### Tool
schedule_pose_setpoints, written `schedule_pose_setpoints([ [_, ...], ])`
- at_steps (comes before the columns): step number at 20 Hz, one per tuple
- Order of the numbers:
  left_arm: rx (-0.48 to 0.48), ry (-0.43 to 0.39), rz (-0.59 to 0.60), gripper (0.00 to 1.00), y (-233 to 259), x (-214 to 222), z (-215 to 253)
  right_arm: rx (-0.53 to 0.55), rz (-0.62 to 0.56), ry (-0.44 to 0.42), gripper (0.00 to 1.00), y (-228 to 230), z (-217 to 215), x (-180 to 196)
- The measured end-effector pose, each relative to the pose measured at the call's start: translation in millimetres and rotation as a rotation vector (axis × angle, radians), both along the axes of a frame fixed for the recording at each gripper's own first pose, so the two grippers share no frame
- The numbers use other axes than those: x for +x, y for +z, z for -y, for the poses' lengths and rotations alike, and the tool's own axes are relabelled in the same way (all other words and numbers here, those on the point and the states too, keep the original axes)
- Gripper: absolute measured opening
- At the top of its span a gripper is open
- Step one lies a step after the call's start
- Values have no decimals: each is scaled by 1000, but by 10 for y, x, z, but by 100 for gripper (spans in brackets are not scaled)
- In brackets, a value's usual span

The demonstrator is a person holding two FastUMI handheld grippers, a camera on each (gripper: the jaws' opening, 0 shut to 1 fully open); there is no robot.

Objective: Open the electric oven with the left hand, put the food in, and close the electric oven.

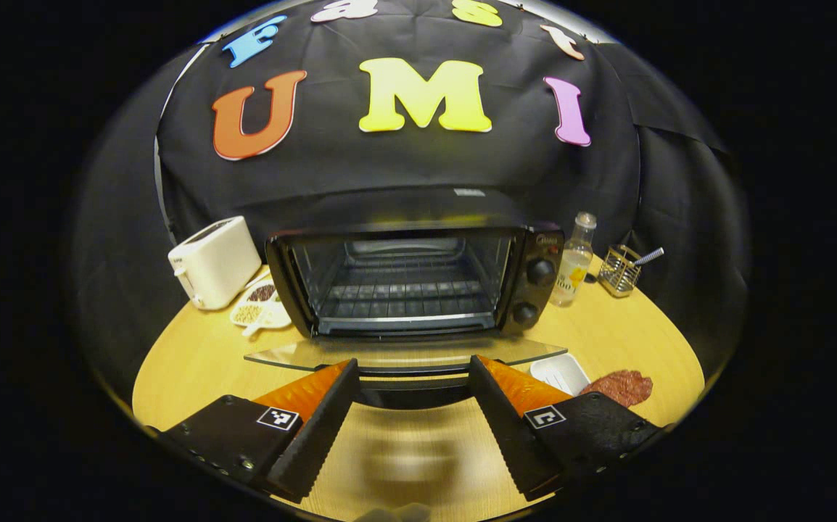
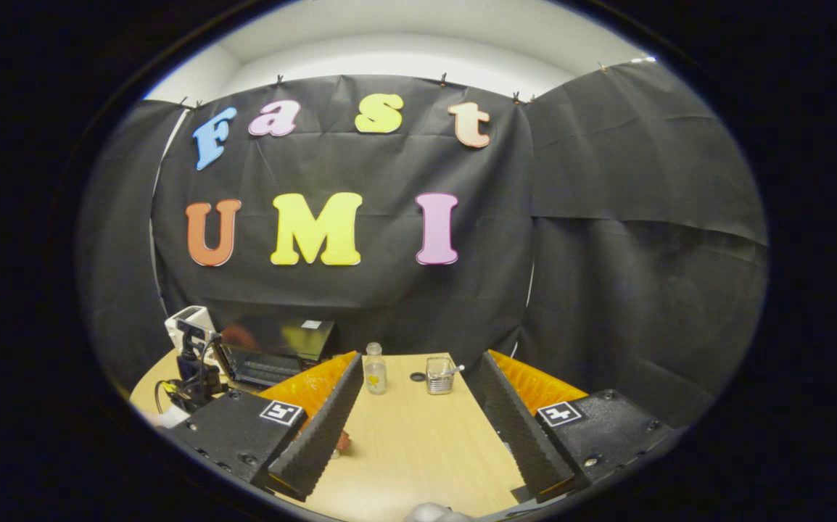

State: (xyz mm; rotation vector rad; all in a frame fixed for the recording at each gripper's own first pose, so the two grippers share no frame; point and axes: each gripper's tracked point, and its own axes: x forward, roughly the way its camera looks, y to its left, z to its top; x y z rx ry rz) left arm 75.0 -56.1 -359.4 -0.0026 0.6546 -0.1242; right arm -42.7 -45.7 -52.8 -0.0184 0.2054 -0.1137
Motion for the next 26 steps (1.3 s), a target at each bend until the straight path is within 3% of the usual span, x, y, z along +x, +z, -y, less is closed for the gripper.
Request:
schedule_pose_setpoints([
  [4, -2, 3, -93, 97, -392, -285, -19, 1, -16, 4, 100, -66, 19, -35],
  [10, -4, 32, -160, 97, -662, -273, -40, -5, -35, -31, 100, -124, 197, -107],
  [13, 35, 39, -144, 100, -724, -131, -103, -3, -40, -56, 100, -126, 295, -136],
  [15, 20, 58, -179, 97, -782, -95, -89, 4, -44, -69, 100, -138, 342, -150],
  [16, 25, 53, -181, 100, -785, -82, -71, 5, -44, -74, 100, -156, 356, -157],
  [26, 10, 14, -118, 97, -685, -38, -65, 47, -81, -82, 100, -401, 295, -61],
])
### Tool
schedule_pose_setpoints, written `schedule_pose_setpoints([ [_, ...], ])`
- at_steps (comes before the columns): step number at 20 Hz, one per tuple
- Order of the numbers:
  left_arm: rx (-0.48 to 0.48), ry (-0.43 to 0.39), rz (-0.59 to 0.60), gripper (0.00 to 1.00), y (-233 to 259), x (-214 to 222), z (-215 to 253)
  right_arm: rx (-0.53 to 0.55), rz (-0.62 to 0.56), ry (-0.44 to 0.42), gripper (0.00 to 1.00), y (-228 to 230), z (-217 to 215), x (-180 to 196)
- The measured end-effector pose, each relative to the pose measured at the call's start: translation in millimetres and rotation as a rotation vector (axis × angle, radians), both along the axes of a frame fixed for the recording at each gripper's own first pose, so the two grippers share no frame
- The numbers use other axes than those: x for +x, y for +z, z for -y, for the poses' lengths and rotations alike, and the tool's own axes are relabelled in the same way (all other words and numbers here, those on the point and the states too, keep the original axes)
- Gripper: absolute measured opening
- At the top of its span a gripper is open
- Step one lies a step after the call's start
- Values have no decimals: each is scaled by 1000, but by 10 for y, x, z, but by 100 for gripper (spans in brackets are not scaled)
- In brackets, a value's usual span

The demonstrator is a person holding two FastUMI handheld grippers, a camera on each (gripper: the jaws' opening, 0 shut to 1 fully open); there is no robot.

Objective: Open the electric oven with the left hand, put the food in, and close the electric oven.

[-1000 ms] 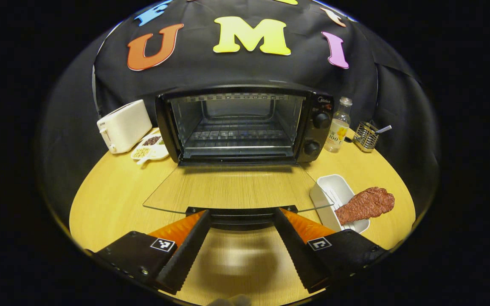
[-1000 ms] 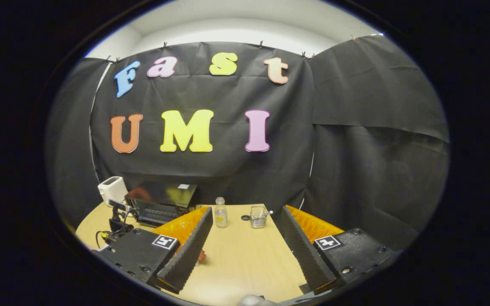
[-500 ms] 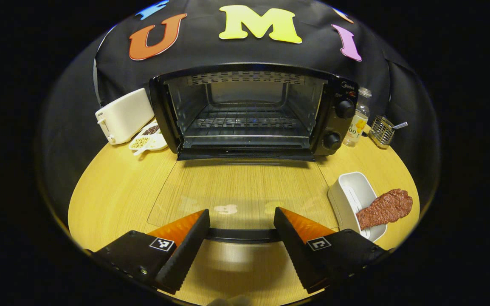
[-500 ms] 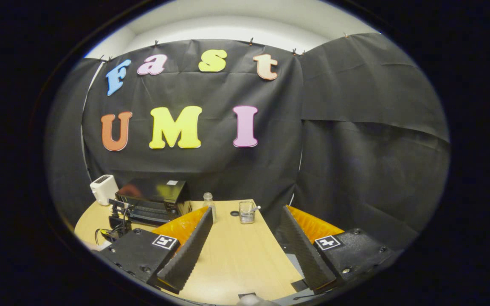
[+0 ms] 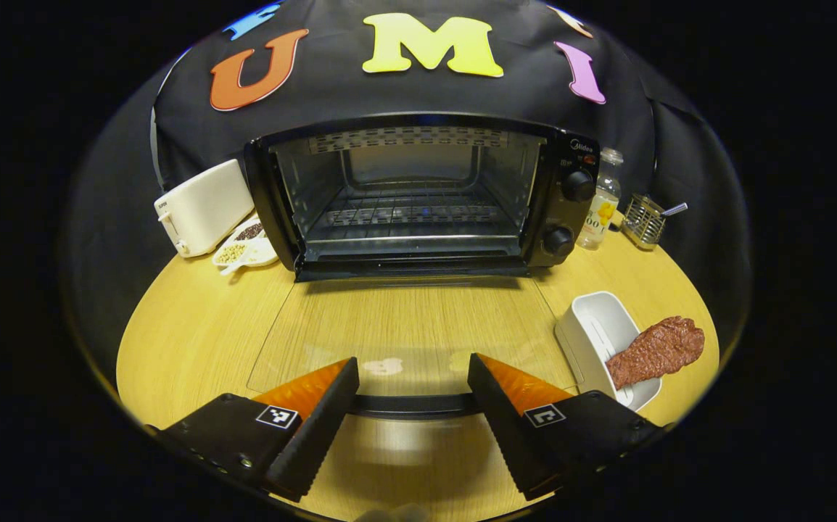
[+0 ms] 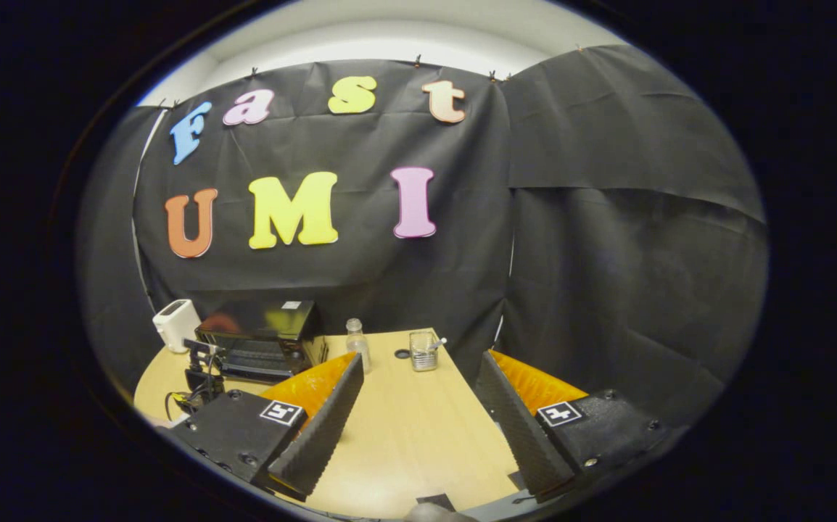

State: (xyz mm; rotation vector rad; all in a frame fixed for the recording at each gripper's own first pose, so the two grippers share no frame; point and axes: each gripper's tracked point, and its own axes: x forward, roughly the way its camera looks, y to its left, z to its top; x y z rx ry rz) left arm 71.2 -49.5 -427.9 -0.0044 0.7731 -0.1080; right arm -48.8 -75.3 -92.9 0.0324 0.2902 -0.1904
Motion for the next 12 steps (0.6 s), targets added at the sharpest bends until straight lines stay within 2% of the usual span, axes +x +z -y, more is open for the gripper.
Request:
schedule_pose_setpoints([
  [2, -12, -7, 42, 100, 155, 3, -38, -8, -7, 5, 100, -49, -21, 56],
  [4, -4, -20, 99, 97, 383, -13, -116, -5, -20, 19, 100, -130, -72, 130],
  [8, 22, -67, 239, 97, 1055, -148, -327, 18, -62, 45, 100, -378, -168, 352],
  [12, 35, -118, 352, 97, 1743, -343, -470, 41, -113, 118, 100, -689, -367, 646],
])
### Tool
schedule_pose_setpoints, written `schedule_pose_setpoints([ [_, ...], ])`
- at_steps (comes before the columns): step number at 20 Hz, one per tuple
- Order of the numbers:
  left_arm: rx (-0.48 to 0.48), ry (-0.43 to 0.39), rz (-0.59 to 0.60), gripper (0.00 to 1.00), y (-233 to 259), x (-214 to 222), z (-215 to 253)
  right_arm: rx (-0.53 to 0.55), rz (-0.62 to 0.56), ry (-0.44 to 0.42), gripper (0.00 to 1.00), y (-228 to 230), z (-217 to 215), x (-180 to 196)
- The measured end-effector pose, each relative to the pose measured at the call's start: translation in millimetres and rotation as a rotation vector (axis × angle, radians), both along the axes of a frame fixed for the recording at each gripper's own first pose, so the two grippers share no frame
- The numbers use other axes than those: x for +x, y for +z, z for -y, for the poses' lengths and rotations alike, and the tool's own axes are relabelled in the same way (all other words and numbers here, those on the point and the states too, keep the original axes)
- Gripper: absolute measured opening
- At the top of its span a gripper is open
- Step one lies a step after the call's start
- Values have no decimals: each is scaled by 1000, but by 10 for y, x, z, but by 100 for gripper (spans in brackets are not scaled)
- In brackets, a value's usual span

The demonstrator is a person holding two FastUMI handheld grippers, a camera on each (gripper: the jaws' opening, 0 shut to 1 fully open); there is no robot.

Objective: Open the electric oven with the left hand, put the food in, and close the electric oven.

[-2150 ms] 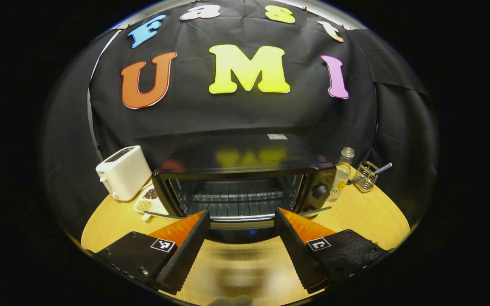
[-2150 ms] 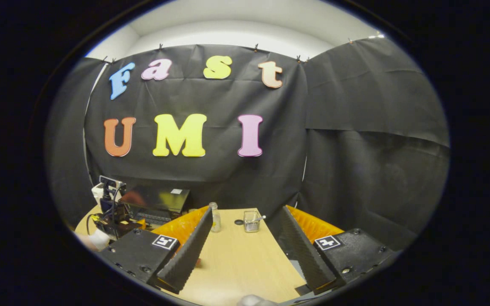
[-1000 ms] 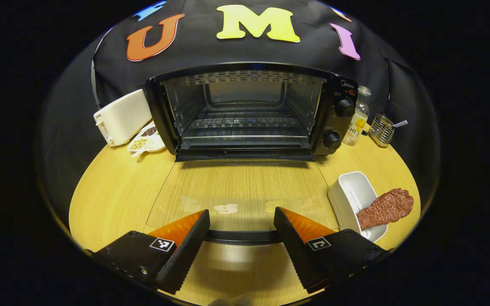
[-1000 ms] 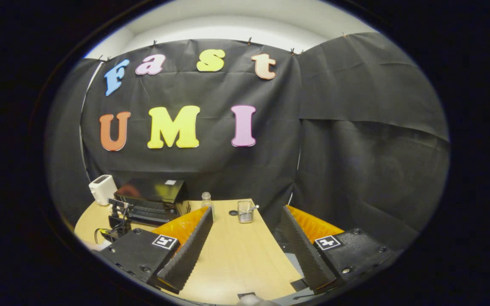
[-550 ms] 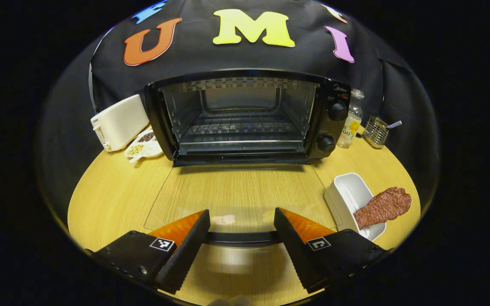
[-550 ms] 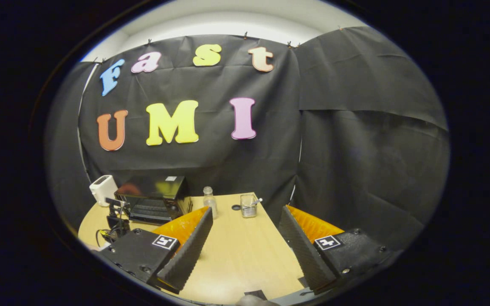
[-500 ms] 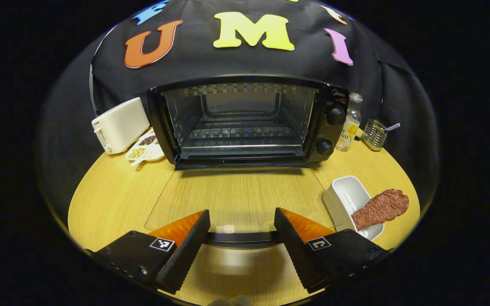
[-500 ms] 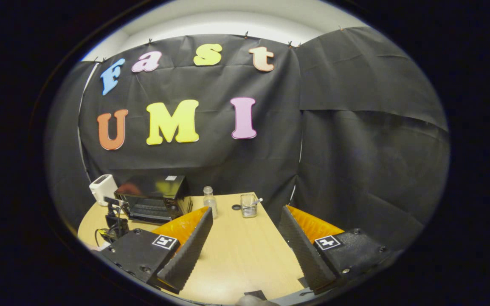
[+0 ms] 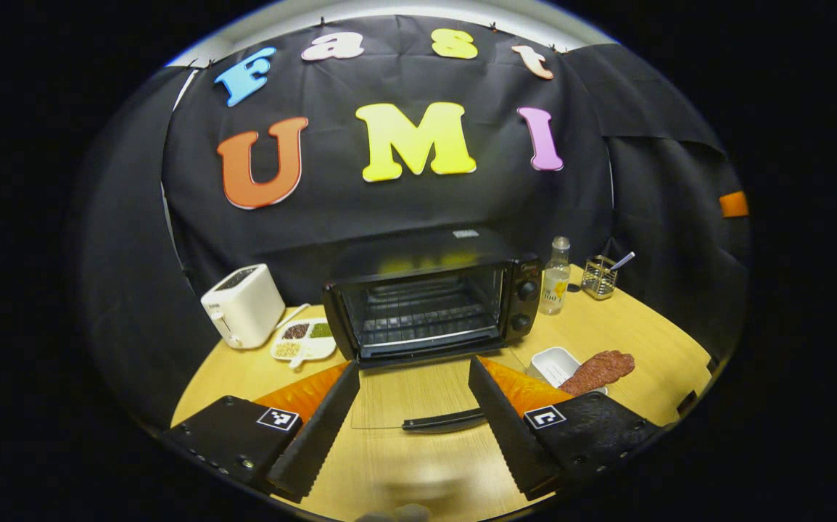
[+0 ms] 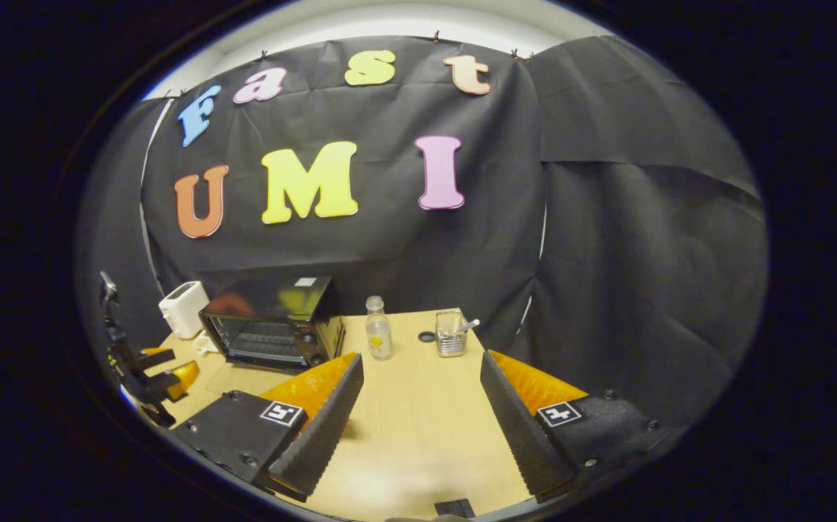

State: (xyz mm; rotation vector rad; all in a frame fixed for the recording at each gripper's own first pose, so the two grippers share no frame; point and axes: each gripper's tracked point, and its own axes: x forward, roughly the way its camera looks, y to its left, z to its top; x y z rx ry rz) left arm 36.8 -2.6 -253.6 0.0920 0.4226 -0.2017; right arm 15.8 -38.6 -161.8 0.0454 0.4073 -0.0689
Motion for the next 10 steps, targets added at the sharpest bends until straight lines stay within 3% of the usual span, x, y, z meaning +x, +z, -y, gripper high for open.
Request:
schedule_pose_setpoints([
  [4, -97, 15, 34, 96, 477, -224, -21, 59, -104, 127, 98, -489, -261, 326],
  [7, -138, 108, 55, 97, 771, -377, -171, 132, -207, 239, 93, -936, -512, 513],
  [10, -111, 193, 75, 97, 980, -552, -299, 218, -343, 350, 86, -1443, -784, 632],
])
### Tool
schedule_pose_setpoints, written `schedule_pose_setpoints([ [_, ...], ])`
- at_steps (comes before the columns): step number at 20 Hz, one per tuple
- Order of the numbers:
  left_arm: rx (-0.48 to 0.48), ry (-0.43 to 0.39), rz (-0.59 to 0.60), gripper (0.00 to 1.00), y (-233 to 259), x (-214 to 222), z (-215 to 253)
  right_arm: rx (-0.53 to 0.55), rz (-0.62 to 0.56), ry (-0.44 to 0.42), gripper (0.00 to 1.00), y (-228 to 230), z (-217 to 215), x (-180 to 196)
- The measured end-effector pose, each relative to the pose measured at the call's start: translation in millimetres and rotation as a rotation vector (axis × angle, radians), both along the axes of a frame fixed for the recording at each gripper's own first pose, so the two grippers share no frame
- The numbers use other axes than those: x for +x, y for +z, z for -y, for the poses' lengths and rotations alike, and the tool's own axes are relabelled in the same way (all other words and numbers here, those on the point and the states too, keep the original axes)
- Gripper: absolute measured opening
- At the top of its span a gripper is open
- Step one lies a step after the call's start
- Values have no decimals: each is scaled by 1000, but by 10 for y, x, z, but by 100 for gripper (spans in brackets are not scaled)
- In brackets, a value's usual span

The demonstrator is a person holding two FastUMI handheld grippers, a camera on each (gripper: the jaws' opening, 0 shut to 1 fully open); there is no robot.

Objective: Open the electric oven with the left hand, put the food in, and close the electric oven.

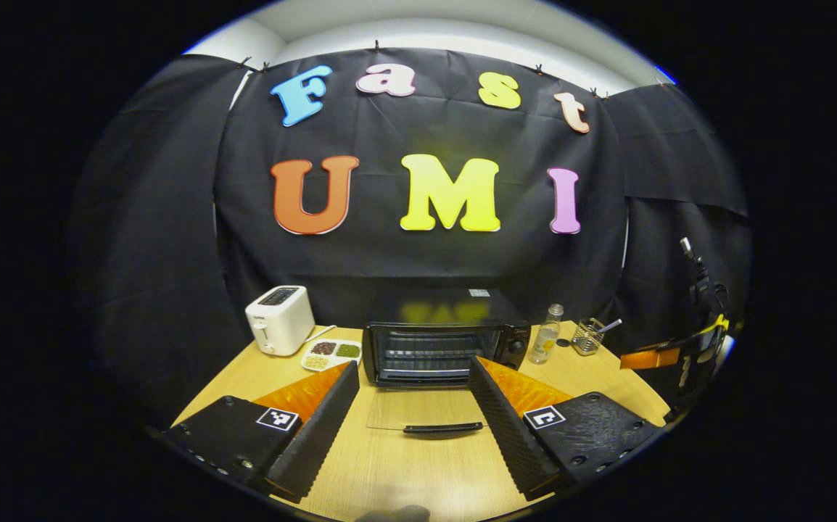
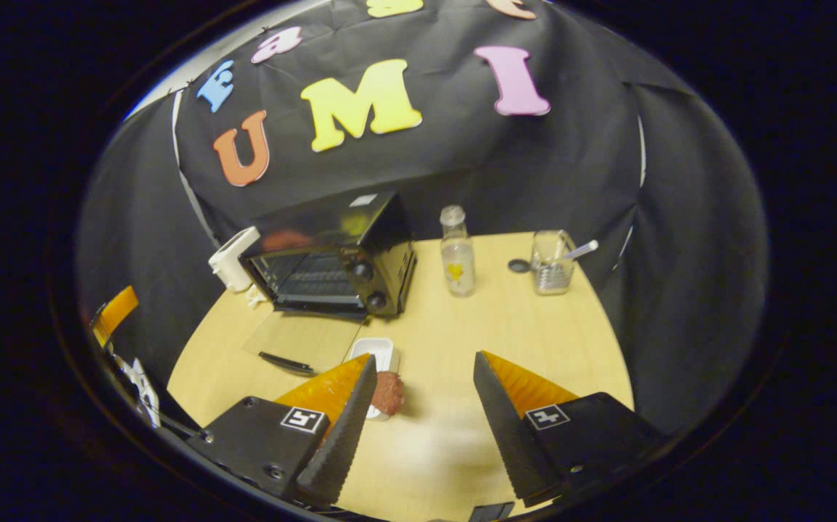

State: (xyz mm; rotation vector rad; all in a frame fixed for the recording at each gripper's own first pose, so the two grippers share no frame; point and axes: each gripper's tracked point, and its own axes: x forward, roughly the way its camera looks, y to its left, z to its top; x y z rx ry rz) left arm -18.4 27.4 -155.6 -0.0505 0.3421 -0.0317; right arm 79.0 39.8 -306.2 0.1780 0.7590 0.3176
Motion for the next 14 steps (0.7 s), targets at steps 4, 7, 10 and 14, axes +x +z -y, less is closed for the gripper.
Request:
schedule_pose_setpoints([
  [4, 53, 105, -18, 97, 132, -307, -34, 154, -191, 90, 79, -473, -235, 34],
  [7, 80, 184, -38, 97, 235, -567, 4, 263, -336, 122, 65, -796, -399, 48],
  [10, 79, 265, -47, 96, 324, -787, 69, 403, -458, 145, 55, -896, -567, 1],
  [14, 54, 329, -63, 97, 352, -942, 137, 449, -510, 114, 20, -1004, -513, 51],
])
